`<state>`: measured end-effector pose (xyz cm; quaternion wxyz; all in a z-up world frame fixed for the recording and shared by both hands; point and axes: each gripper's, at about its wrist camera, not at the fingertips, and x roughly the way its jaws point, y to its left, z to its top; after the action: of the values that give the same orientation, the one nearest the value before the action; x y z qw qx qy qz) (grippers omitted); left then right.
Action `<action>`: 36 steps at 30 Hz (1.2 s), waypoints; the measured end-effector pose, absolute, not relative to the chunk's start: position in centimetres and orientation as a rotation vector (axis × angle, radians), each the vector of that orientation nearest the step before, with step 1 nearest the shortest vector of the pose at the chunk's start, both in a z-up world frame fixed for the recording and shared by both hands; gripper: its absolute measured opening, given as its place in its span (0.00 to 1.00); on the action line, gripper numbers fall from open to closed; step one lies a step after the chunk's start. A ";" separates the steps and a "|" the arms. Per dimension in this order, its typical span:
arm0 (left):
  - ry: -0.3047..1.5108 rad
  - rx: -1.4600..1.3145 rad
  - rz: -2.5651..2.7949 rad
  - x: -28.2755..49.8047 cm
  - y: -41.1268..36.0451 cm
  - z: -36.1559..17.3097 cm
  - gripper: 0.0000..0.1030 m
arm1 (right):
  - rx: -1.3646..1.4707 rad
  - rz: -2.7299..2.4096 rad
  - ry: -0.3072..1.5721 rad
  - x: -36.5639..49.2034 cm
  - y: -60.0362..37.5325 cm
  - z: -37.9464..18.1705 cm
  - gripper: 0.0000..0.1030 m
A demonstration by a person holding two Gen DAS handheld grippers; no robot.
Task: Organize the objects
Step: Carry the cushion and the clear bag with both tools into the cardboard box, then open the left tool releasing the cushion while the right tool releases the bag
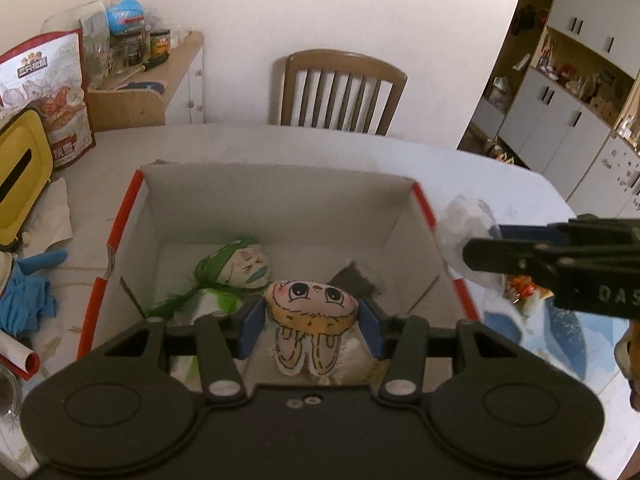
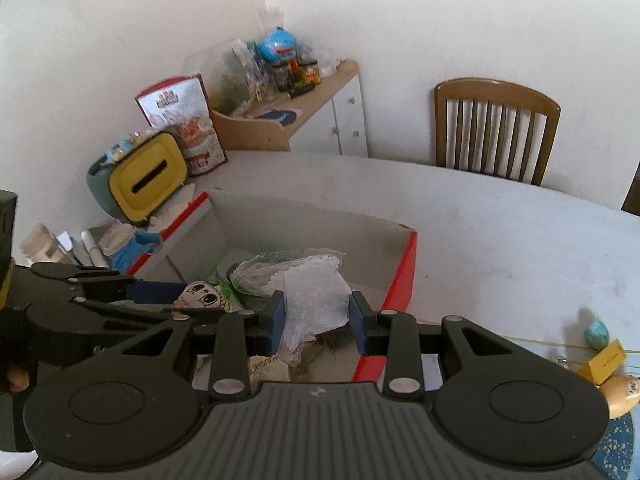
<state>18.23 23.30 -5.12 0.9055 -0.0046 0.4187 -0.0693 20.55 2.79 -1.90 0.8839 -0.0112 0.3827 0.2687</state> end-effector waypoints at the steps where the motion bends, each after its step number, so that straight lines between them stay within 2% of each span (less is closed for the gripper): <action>1: 0.872 -0.006 -0.143 18.4 23.5 -5.4 0.49 | -0.031 0.555 0.803 20.9 3.3 -2.3 0.32; 25: 1.028 0.061 -0.161 21.2 25.6 -10.8 0.49 | -0.172 0.510 1.020 26.7 11.2 -10.2 0.32; 36: 1.078 0.058 -0.147 21.7 26.0 -12.0 0.49 | -0.191 0.526 1.048 26.9 12.0 -11.0 0.33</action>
<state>21.75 25.99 -12.04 0.8553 0.0278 0.5127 -0.0699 26.87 11.98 -10.97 0.8289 -0.0900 0.4935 0.2476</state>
